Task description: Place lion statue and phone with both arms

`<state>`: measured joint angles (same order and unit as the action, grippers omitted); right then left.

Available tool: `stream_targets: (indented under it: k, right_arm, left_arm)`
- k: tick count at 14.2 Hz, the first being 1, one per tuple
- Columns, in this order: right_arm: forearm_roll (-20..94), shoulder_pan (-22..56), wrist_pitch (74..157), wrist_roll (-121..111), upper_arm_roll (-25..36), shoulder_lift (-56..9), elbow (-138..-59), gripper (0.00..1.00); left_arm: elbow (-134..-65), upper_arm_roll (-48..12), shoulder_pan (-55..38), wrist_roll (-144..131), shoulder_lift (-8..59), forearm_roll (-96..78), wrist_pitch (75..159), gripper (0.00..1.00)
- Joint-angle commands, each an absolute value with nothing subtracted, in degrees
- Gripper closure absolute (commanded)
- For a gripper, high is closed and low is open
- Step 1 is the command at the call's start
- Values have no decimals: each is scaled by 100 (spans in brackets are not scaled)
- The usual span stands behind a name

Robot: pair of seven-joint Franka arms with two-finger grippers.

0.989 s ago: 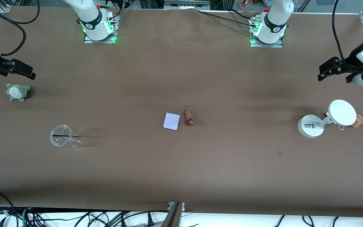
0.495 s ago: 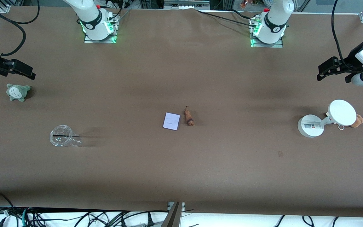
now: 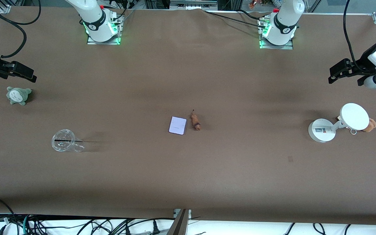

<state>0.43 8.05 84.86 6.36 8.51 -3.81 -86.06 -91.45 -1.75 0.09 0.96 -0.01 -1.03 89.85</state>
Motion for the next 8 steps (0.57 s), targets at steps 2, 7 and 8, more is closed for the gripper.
stream_targets:
  k: [2, 7, 8]
  right_arm:
    - [62, 721, 8464, 633, 800, -413, -8499, 0]
    - [62, 712, 8464, 633, 800, -413, -8499, 0]
    - [62, 721, 8464, 633, 800, -413, -8499, 0]
  left_arm:
    - [-9026, -229, -9, 62, 9, 35, 8877, 0]
    - [-9018, -237, -44, 53, 0, 35, 8877, 0]
    - [-9026, -237, -44, 53, 0, 26, 8877, 0]
